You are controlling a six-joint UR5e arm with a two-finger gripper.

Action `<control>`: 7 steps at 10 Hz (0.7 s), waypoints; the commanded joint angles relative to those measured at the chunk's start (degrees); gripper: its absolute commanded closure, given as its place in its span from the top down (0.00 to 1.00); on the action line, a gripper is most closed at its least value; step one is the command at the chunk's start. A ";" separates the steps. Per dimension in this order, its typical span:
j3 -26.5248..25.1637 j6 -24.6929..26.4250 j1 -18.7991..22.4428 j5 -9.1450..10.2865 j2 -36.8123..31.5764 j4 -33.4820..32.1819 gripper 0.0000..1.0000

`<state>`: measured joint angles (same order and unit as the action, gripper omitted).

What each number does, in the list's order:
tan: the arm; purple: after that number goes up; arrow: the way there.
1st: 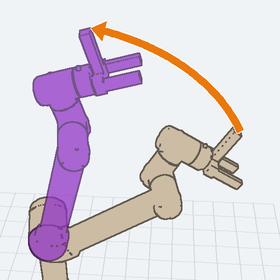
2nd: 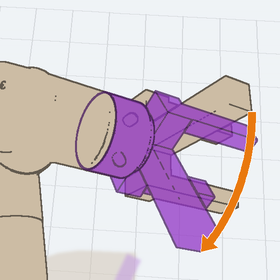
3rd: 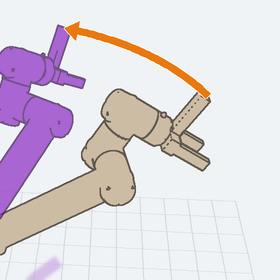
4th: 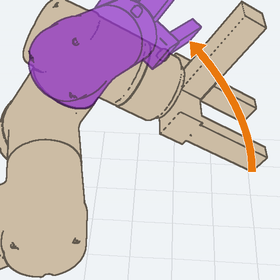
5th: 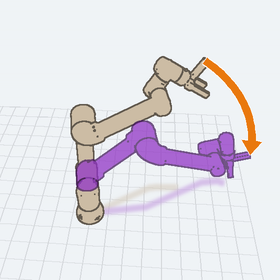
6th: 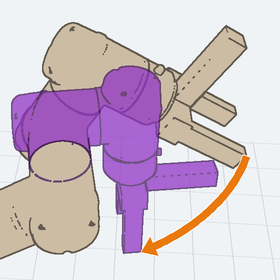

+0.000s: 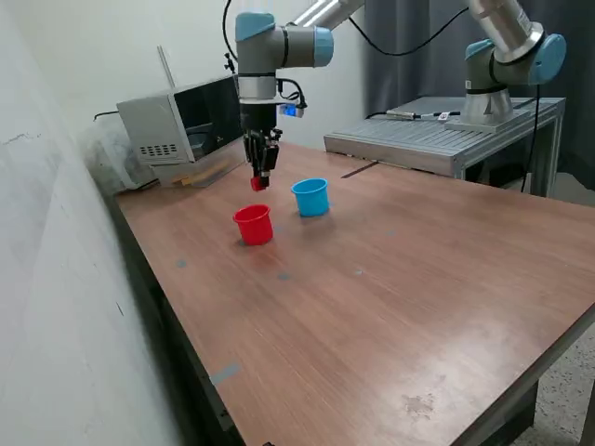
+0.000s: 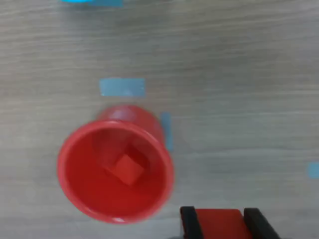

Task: Place red objects in the red bin, and blue objects in the blue bin.

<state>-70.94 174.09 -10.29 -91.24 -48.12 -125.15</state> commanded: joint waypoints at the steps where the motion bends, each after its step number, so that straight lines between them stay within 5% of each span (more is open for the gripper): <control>1: 2.02 -0.15 -1.66 -0.08 4.25 -0.09 0.00; 7: 3.35 -0.15 -3.25 -0.25 5.94 -0.35 0.00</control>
<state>-67.55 173.94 -13.43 -91.48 -42.26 -125.46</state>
